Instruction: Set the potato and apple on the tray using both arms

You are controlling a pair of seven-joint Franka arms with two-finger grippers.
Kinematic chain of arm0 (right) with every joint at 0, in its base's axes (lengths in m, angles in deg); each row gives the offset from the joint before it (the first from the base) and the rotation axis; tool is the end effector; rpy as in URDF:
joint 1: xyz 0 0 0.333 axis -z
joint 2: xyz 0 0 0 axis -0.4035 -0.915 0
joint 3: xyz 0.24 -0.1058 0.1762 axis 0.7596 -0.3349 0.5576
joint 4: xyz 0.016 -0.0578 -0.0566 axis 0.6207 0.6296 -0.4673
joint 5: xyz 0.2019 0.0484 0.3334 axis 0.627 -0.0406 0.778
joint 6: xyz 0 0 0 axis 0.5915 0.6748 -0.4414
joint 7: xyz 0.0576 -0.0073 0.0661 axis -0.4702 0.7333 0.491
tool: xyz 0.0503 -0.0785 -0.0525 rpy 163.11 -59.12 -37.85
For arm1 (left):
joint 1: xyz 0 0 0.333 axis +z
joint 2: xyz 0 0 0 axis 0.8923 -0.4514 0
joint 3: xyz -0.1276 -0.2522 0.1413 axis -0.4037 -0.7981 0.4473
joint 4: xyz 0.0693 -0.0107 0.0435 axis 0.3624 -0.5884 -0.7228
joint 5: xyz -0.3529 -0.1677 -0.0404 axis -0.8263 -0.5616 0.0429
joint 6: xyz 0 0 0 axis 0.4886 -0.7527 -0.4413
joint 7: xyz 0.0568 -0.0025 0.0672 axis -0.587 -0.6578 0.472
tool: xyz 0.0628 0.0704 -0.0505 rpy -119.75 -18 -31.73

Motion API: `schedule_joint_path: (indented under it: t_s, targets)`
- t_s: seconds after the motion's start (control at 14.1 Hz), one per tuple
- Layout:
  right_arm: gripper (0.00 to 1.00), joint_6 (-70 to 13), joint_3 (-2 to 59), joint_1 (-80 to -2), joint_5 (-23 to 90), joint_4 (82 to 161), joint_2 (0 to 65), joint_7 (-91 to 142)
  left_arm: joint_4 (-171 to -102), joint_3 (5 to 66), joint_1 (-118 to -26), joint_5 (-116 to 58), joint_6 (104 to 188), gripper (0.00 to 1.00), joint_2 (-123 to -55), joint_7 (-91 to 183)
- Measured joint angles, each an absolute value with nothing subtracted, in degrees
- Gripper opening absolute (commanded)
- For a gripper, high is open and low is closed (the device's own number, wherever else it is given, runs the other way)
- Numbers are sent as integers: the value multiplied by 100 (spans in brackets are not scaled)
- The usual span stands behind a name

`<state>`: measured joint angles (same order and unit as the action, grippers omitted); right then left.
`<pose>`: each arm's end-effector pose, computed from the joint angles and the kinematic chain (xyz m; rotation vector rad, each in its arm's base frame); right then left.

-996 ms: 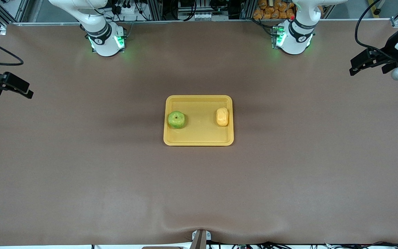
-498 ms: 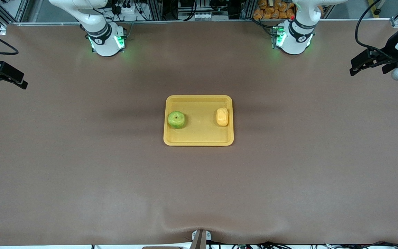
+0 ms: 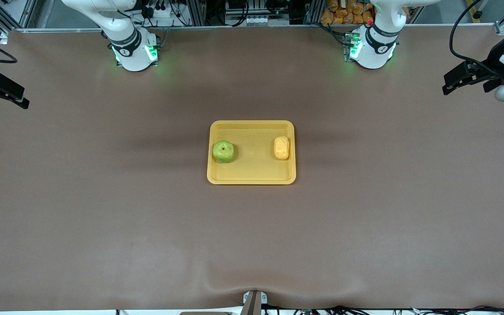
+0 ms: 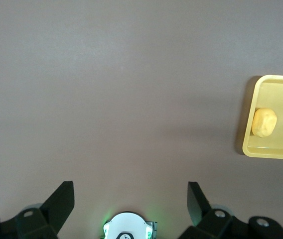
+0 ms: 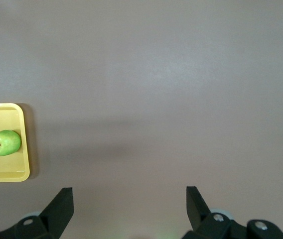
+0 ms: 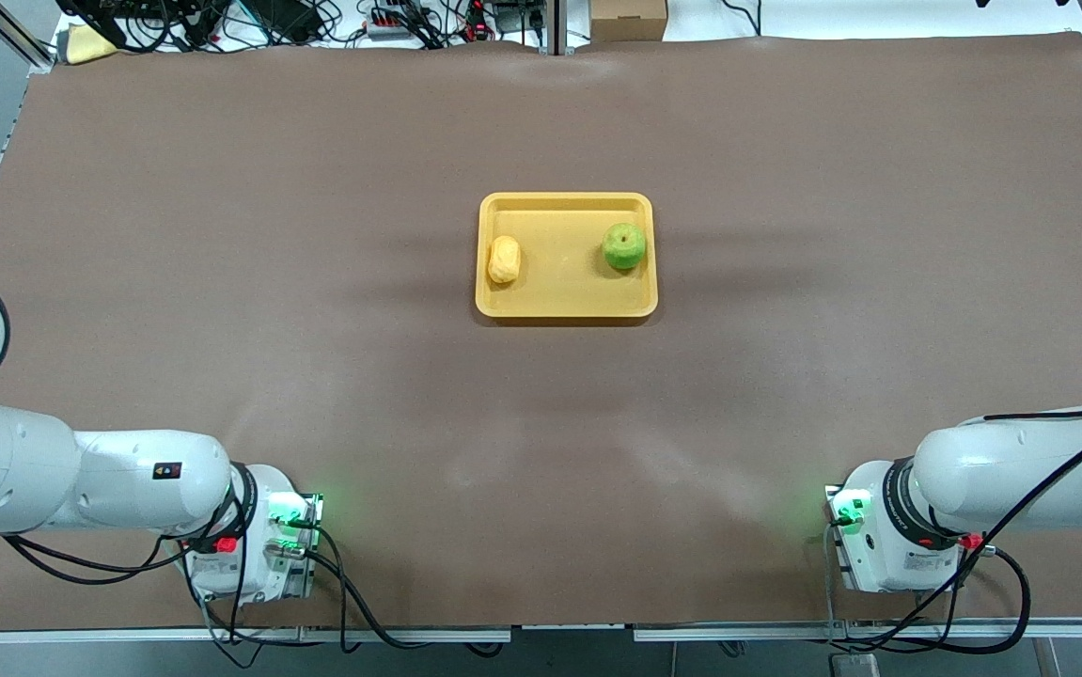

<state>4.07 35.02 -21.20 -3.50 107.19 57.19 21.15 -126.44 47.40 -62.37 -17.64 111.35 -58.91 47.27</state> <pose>0.5348 -0.0173 0.6670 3.1400 -0.0351 -0.0258 0.5135 -0.0489 0.6580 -3.0825 -0.0649 0.0657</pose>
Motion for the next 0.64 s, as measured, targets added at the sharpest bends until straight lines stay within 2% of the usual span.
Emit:
schedule_joint_path:
  t_s: [0.64]
  targets:
    - [100,406,3551,-2144,-358,10721,5733,2121,-12585,4739,-6237,-1764,11135,100,-5891,4726]
